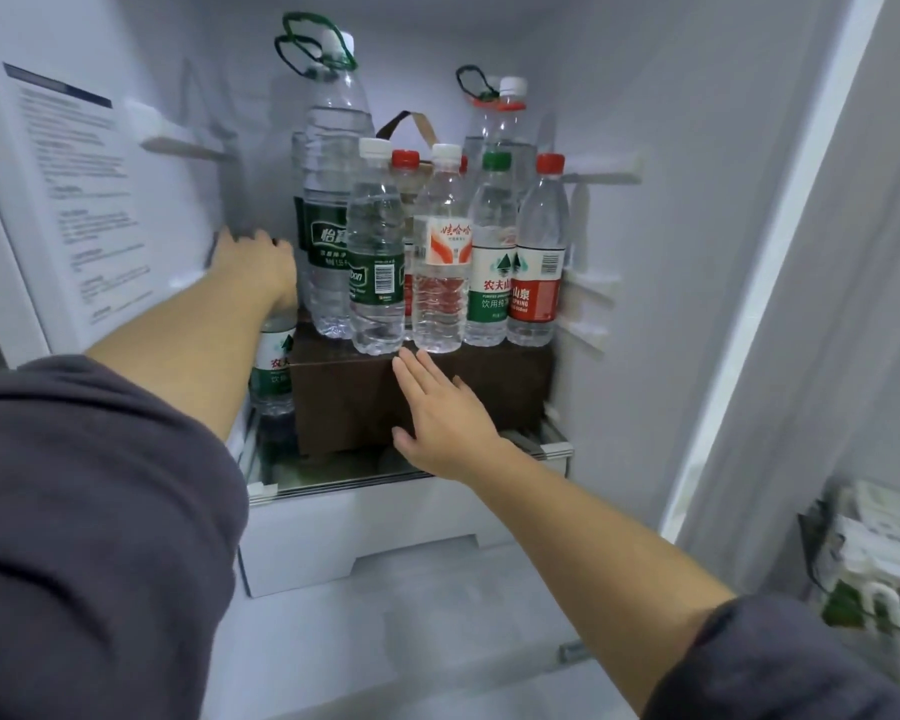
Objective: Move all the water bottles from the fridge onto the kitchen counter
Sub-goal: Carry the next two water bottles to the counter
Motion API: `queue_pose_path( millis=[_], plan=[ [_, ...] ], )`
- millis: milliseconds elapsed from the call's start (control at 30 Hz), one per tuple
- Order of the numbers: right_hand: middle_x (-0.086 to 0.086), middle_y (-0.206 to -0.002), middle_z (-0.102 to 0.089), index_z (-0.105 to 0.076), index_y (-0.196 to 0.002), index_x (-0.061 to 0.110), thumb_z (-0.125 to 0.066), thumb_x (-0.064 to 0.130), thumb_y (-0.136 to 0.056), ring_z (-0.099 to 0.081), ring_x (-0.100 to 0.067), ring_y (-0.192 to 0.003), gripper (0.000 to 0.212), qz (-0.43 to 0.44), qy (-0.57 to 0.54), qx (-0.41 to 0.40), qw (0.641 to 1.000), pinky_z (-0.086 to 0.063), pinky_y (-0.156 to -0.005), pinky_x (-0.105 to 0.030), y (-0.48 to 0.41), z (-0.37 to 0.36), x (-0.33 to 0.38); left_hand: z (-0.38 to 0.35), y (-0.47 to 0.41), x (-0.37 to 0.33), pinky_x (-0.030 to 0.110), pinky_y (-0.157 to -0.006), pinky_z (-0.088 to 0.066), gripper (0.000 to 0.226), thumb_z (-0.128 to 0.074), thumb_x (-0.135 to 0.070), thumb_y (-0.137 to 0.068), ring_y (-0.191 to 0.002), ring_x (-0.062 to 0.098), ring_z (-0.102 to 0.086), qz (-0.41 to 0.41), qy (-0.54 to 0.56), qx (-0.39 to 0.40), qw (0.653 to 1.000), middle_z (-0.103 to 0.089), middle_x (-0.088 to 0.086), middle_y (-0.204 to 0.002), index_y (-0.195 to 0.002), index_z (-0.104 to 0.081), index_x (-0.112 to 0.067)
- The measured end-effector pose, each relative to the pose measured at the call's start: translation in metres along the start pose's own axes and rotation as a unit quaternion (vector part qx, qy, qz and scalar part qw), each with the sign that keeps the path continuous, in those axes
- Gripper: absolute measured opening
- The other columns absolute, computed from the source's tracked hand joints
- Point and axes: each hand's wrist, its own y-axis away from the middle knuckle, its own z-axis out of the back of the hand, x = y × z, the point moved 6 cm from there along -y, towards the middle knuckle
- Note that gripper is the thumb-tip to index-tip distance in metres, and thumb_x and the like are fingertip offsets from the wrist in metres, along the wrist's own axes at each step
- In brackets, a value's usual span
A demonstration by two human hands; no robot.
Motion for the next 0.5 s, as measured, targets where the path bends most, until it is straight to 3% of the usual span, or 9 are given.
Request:
queue_pose_path(
  millis=[100, 200, 267, 367, 500],
  plan=[
    [0.003, -0.165, 0.005, -0.001, -0.157, 0.015, -0.046, 0.044, -0.096, 0.007, -0.014, -0.151, 0.082, 0.001, -0.011, 0.002, 1.000, -0.027, -0.116, -0.048, -0.001, 0.001, -0.001, -0.004, -0.009, 0.004, 0.049, -0.108, -0.032, 0.058, -0.052, -0.023, -0.092, -0.129, 0.036, -0.045, 0.011, 0.037, 0.045, 0.998, -0.041, 0.021, -0.144, -0.142, -0.034, -0.002],
    [0.006, -0.165, 0.006, -0.001, -0.158, 0.016, -0.046, 0.045, -0.095, 0.009, -0.012, -0.151, 0.082, 0.000, -0.018, 0.000, 1.000, -0.044, -0.104, -0.042, -0.001, 0.003, -0.002, 0.000, -0.014, 0.006, 0.050, -0.102, -0.041, 0.058, -0.054, -0.017, -0.090, -0.126, 0.039, -0.048, 0.023, 0.065, 0.040, 0.997, -0.043, 0.022, -0.142, -0.141, -0.035, 0.001],
    [0.007, -0.165, 0.006, -0.001, -0.158, 0.017, -0.046, 0.045, -0.095, 0.009, -0.010, -0.151, 0.082, 0.001, -0.024, 0.003, 1.000, -0.050, -0.098, -0.037, 0.000, 0.005, -0.001, 0.004, -0.015, 0.008, 0.049, -0.095, -0.048, 0.050, -0.057, -0.013, -0.088, -0.119, 0.040, -0.053, 0.030, 0.068, 0.032, 0.997, -0.049, 0.021, -0.135, -0.135, -0.046, -0.001],
    [0.007, -0.165, 0.005, -0.002, -0.158, 0.018, -0.047, 0.047, -0.095, 0.009, -0.009, -0.150, 0.082, 0.000, -0.038, 0.013, 0.999, -0.048, -0.098, -0.037, 0.001, 0.007, -0.001, 0.007, -0.009, 0.010, 0.042, -0.091, -0.049, 0.038, -0.057, -0.015, -0.090, -0.114, 0.036, -0.057, 0.028, 0.035, 0.047, 0.998, -0.056, 0.017, -0.128, -0.127, -0.058, -0.007],
    [0.008, -0.165, 0.005, -0.003, -0.158, 0.018, -0.048, 0.047, -0.095, 0.008, -0.010, -0.151, 0.083, 0.001, -0.048, 0.031, 0.998, -0.043, -0.106, -0.038, 0.000, 0.010, -0.001, 0.017, 0.015, 0.005, 0.039, -0.089, -0.043, 0.037, -0.059, -0.020, -0.093, -0.117, 0.035, -0.055, 0.018, -0.004, 0.036, 0.999, -0.056, 0.016, -0.128, -0.128, -0.056, -0.010]
  ],
)
